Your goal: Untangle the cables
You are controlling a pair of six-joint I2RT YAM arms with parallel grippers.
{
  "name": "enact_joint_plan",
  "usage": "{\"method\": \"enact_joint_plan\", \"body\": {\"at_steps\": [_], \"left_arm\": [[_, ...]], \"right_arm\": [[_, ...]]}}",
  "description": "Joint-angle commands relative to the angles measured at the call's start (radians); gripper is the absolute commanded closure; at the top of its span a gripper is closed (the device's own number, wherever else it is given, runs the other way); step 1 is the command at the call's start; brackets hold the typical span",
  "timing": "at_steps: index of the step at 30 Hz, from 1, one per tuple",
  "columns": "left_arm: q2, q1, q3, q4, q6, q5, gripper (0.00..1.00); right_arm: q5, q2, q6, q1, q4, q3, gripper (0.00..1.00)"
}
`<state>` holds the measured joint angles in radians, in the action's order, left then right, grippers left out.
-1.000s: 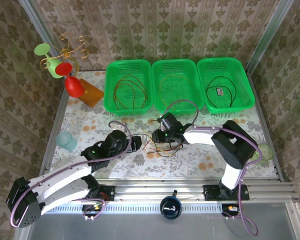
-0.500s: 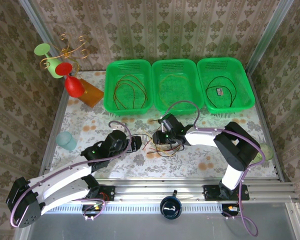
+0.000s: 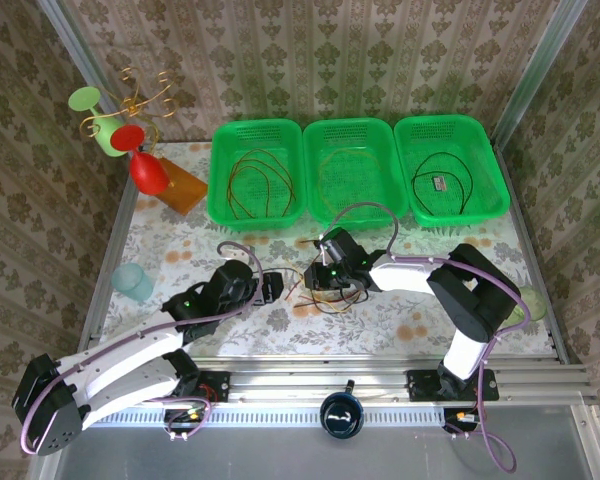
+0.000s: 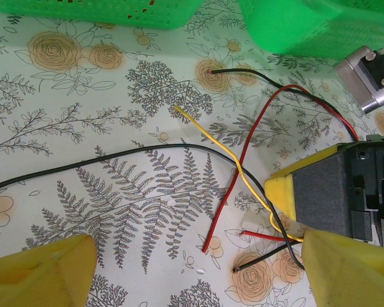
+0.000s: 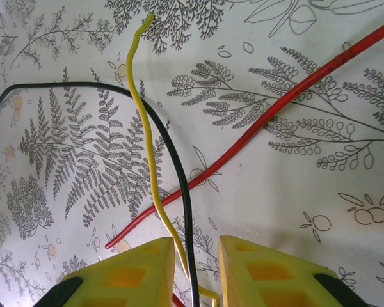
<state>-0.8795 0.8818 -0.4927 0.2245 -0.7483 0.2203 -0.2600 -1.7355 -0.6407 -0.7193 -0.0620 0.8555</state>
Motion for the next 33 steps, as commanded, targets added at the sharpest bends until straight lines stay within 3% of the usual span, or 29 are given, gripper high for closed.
{"method": "enact_joint_plan", "body": {"at_steps": [1,9,15,21,28,33], "left_arm": [[0.008,-0.003,-0.009,0.009,0.004,-0.005,0.16],[0.007,-0.003,-0.008,0.008,0.002,-0.004,0.16],[0.009,-0.001,-0.006,0.009,0.0,-0.008,0.16],[0.01,0.001,-0.018,-0.018,-0.006,-0.041,0.16],[0.067,-0.027,-0.128,0.065,0.171,-0.142,0.14],[0.097,-0.057,-0.144,0.003,0.15,-0.229,0.15]], "right_arm": [[-0.028,-0.026,-0.01,-0.008,-0.005,0.005,0.74],[-0.053,-0.062,-0.008,-0.007,0.0,0.031,0.79],[-0.051,-0.035,-0.004,-0.007,-0.01,0.015,0.99],[-0.062,0.062,0.025,-0.005,-0.044,-0.028,1.0],[-0.114,0.249,-0.012,0.054,-0.109,-0.084,1.0],[-0.127,0.336,-0.02,0.095,-0.096,-0.077,1.0]]}}
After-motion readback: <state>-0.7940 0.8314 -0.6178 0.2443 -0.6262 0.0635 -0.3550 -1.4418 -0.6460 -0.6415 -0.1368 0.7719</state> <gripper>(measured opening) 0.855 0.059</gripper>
